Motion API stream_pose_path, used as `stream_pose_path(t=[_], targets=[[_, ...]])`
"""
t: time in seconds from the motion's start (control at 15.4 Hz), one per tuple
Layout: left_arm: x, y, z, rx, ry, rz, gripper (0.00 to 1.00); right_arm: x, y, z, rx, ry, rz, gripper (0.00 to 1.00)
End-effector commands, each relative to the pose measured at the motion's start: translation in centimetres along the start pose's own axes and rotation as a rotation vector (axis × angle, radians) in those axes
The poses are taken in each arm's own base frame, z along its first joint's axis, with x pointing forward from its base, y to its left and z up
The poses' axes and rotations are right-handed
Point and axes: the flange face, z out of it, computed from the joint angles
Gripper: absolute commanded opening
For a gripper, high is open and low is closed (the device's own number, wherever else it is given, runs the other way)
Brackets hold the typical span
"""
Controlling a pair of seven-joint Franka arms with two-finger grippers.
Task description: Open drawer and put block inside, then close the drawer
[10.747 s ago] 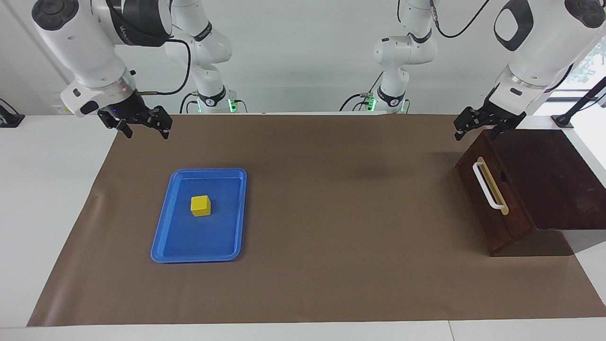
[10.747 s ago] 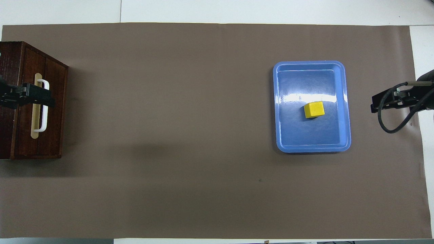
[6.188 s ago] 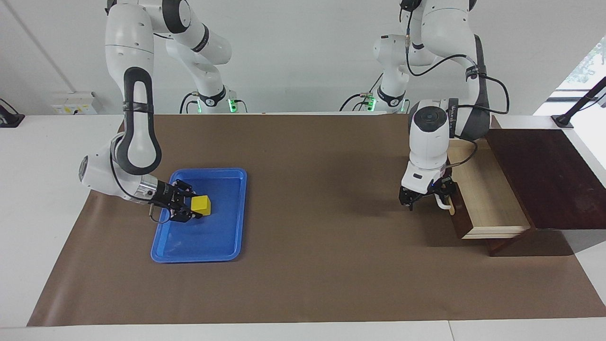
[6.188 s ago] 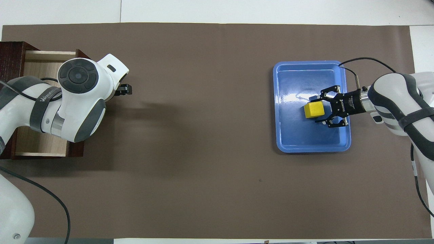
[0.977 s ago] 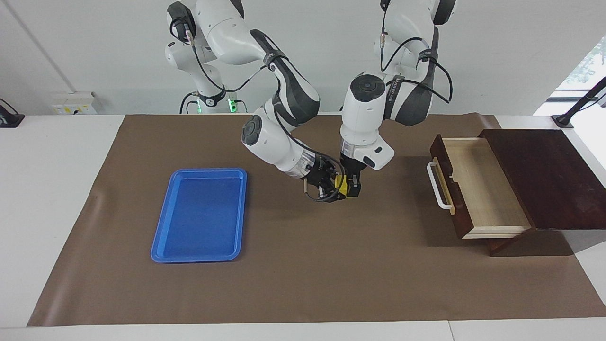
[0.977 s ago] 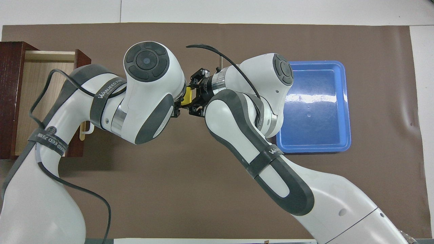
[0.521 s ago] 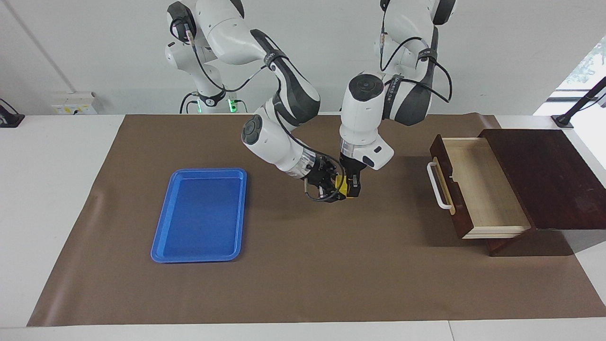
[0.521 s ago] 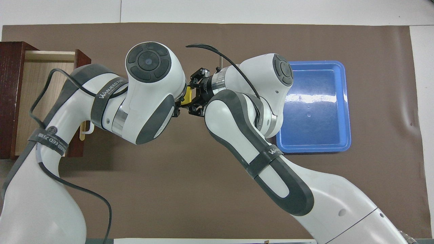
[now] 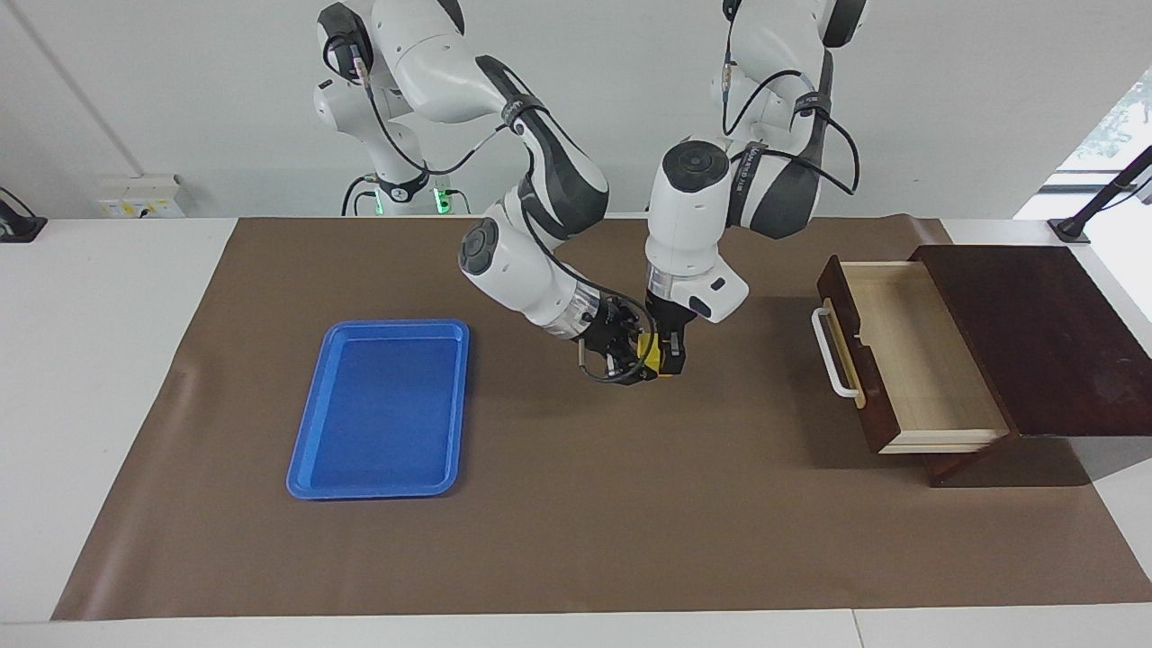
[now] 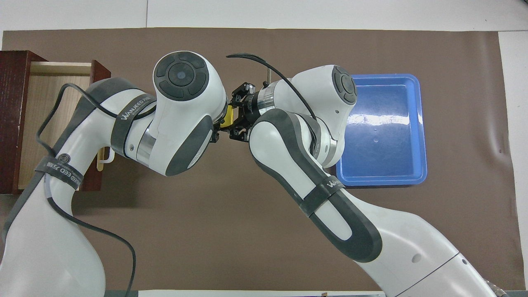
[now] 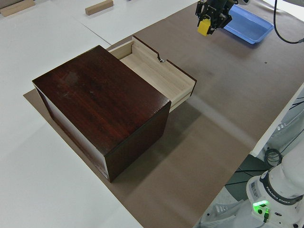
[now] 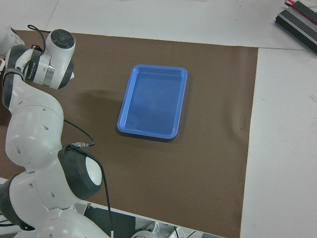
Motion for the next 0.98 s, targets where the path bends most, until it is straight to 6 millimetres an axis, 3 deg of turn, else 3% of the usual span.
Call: stream_pose_path(t=[0.0,0.26,0.46,0.65,0.78,0.91], targets=[[-1.0,-0.3,-0.1,-0.003,0.02,0.019,0.0,0.8,-1.3,-1.3,0.016,-0.017,0.037,1.0],[-0.4,-0.1,-0.7,0.002,0.019,0.012,0.0,2.3,-2.2,-4.1,0.008,-0.009,0.044,1.0],[2.4,0.9,-2.9,0.007,0.027,-0.015,0.0,5.0,-3.0,-8.4,-0.012,-0.001,0.002,1.0],[7.8,2.4,-4.3,0.033,0.024,-0.054,0.0,7.2,-3.4,-14.0,-0.034,0.06,-0.069,1.0],[13.0,2.6,-6.7,0.029,-0.013,-0.054,0.0,7.6,-2.8,-18.1,-0.055,0.151,-0.167,1.0],[19.7,2.5,-9.1,0.03,-0.054,-0.062,0.0,8.2,-1.6,-21.8,-0.118,0.239,-0.327,1.0]])
